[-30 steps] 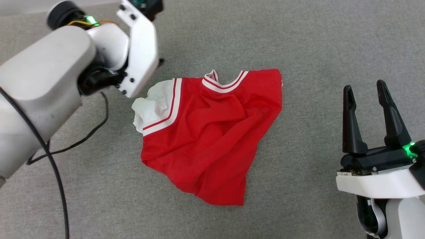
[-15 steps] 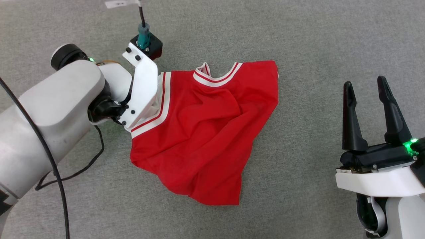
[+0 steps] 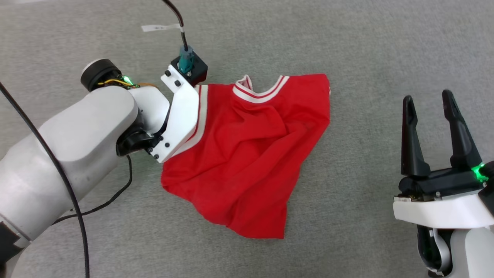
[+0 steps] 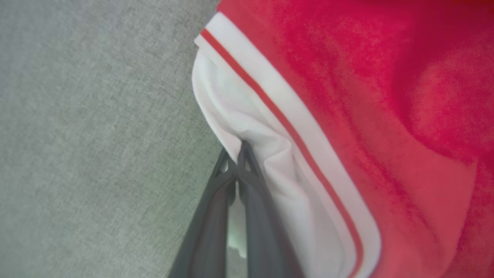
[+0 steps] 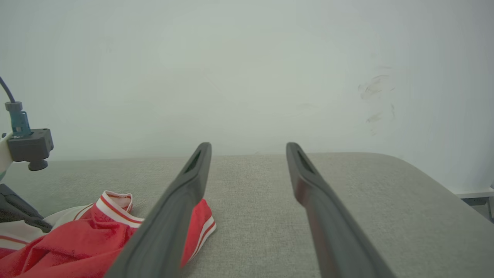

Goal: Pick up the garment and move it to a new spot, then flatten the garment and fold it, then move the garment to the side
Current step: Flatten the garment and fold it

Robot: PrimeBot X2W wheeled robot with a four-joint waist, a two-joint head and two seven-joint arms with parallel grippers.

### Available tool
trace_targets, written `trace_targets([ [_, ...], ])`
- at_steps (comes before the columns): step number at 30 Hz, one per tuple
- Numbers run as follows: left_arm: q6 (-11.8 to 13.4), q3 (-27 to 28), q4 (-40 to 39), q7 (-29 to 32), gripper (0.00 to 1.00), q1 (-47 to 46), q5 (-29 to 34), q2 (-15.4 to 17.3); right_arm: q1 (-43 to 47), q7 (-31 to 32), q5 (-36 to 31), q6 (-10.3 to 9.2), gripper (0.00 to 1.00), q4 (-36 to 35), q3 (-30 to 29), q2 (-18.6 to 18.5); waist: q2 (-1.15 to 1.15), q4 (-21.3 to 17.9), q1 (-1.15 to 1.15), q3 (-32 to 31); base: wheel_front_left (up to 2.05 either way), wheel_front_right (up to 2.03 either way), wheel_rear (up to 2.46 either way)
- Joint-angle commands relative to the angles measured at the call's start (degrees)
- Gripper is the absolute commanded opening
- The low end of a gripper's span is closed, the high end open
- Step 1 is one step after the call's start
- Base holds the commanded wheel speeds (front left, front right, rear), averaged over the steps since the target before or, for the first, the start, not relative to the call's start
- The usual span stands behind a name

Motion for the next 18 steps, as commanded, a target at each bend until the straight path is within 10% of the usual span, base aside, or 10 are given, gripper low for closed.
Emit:
trace_targets([
  [1,0.0,-0.3,-0.1,-0.8,0.0,0.7,0.0,0.3,0.7,-0.1,-0.2,-0.02,1.0,0.2,-0.1,0.2,0.0,1.4,0.0,-1.4,0.0,0.0,0.0],
  [18,0.0,-0.1,9.1,-7.6,0.0,2.7,-2.7,12.9,3.4,-0.1,-1.9,-0.02,1.0,0.3,0.6,0.2,0.0,5.3,0.0,-5.5,0.0,0.0,0.0],
])
